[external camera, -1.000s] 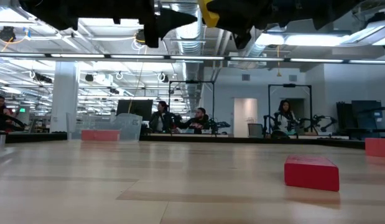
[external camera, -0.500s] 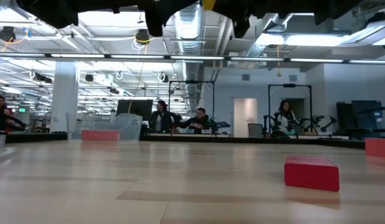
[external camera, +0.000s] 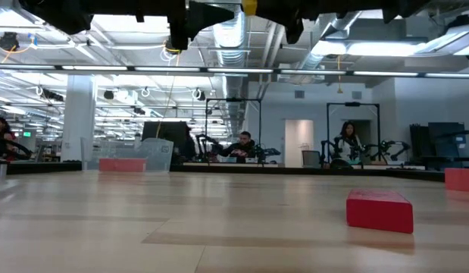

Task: Sort & place blocks by color
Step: Put the yellow block into the white bin

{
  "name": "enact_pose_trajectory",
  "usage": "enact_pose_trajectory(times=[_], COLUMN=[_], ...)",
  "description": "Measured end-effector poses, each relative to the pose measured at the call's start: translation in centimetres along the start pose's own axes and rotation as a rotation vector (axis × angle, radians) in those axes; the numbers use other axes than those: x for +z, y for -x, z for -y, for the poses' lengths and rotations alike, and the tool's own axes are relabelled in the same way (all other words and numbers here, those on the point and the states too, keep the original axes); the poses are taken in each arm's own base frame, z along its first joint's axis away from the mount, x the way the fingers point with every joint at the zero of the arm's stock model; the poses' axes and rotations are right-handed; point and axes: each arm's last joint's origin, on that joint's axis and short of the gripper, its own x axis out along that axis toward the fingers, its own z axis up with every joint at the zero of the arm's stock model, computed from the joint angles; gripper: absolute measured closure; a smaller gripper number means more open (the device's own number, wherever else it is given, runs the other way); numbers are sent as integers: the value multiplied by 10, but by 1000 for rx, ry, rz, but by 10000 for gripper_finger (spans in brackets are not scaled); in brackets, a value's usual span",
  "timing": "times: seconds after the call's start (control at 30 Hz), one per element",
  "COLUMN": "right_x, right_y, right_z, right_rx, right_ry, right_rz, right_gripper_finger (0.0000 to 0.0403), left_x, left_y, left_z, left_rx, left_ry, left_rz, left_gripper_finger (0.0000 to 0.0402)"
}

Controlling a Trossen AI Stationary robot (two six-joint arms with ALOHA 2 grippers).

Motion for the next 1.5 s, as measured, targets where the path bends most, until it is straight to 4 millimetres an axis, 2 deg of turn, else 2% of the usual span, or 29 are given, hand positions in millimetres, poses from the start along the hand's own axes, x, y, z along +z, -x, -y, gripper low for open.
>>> enact_pose_trajectory(times=[0.3, 0.37, 0.47, 0.53, 0.6, 0.7, 1.0, 1.17, 1.27, 1.5], right_x=[-2, -2, -15, -11, -10, -14, -12, -13, -14, -17], right_y=[-3, -7, -13, -17, -17, -18, -18, -18, -17, -14], right_z=[-4, -5, -5, -6, -7, -7, -7, -8, -9, -12], right_rx=[48, 67, 61, 69, 72, 69, 71, 74, 136, 168], right_ry=[-50, -60, -55, -59, -60, -58, -64, -66, -51, -33], right_rz=[14, 33, -39, -12, -5, -28, -17, -21, -42, -89], right_gripper_finger=[295, 295, 295, 295, 295, 295, 295, 293, 277, 183], left_x=[8, 10, 12, 10, 10, 8, 6, 6, 5, 2], left_y=[-9, -12, -14, -14, -13, -11, -8, -8, -8, -5], left_z=[9, 10, 13, 14, 15, 19, 24, 24, 24, 23], left_rx=[-65, -70, -92, -92, -87, -94, -107, -108, -109, -113], left_ry=[-3, 0, -4, 7, 17, 17, 22, 20, 33, 45], left_rz=[-26, -38, -54, -70, -70, -91, -104, -110, -123, -199], left_gripper_finger=[63, 63, 63, 68, 83, 127, 328, 330, 330, 330])
